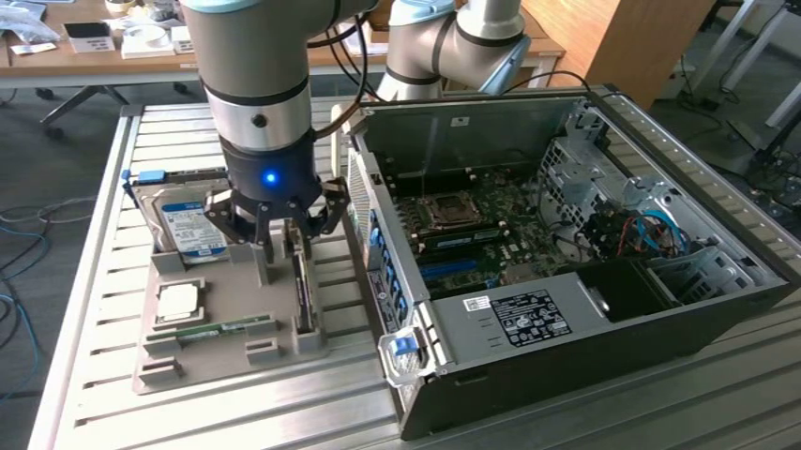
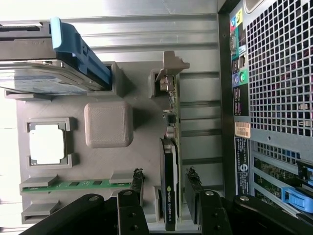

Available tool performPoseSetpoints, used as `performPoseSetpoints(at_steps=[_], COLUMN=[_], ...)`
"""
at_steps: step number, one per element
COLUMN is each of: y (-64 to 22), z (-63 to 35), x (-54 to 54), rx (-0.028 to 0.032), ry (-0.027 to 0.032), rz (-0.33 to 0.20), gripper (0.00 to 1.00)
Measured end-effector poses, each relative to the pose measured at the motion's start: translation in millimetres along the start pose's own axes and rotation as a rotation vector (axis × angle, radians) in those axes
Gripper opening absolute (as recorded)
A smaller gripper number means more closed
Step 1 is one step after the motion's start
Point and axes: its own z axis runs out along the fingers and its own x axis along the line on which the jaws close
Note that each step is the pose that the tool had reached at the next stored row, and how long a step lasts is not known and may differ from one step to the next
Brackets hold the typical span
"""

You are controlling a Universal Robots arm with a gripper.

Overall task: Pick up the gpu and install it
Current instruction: 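Pick up the gpu and move the gpu toward the slot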

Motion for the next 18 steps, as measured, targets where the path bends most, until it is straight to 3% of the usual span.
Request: performPoseSetpoints(at_steps=[18], y=[0.5], z=[1.6], x=[-6.6], rx=[-0.0001], ry=[-0.0001], rz=[0.0], gripper=[0.47])
